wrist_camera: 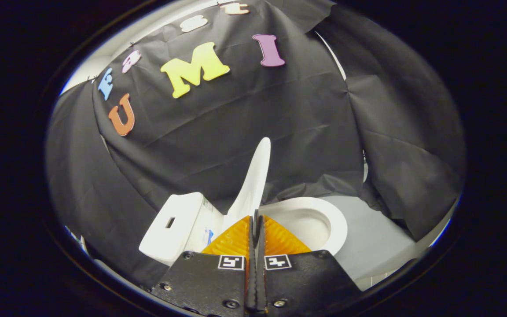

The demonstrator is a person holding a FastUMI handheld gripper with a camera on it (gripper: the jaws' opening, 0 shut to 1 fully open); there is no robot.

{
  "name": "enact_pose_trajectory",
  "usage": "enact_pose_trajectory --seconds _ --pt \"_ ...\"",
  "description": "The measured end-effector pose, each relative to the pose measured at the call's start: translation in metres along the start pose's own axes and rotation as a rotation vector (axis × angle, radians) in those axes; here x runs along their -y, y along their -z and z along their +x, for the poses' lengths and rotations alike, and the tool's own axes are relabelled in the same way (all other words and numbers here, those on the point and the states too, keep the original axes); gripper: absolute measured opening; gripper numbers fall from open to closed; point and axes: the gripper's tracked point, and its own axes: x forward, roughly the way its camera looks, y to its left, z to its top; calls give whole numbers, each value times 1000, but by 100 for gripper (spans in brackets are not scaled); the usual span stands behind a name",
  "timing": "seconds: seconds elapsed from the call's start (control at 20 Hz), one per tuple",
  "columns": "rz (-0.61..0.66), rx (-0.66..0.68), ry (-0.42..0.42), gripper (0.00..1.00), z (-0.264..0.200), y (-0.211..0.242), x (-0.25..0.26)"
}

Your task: Open the toilet lid.

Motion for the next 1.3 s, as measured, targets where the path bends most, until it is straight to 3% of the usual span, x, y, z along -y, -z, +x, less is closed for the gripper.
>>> enact_pose_trajectory --seconds 1.3 --pt "-299 110 -23 4 -8 -6 -141"
